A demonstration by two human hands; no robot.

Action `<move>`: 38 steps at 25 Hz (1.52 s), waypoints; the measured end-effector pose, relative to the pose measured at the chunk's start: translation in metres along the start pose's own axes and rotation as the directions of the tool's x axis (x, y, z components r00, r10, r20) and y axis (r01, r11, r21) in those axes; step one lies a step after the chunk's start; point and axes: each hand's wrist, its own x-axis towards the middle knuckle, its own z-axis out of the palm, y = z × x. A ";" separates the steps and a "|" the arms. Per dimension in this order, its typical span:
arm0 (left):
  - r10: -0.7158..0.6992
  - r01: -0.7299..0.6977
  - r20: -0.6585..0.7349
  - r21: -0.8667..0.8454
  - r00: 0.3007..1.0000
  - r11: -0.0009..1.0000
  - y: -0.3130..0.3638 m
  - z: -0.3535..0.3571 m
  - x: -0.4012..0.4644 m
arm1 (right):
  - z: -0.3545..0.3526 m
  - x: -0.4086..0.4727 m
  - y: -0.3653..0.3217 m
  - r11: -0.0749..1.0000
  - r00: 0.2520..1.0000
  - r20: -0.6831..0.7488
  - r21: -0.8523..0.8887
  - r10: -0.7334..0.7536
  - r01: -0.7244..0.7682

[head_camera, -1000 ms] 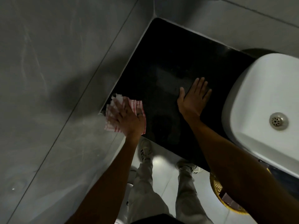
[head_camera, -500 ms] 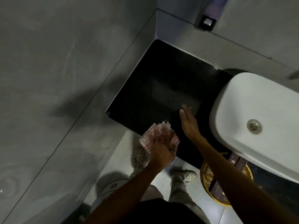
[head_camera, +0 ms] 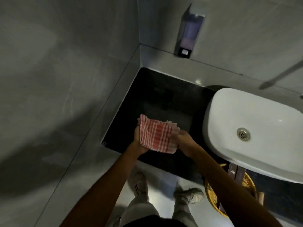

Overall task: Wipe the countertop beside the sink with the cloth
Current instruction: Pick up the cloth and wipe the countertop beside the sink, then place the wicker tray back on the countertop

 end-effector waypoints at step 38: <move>0.530 -0.224 0.192 0.975 0.826 -0.004 -0.136 0.118 -0.087 | -0.130 -0.149 0.143 0.730 0.869 -0.329 -0.681 -0.370 0.053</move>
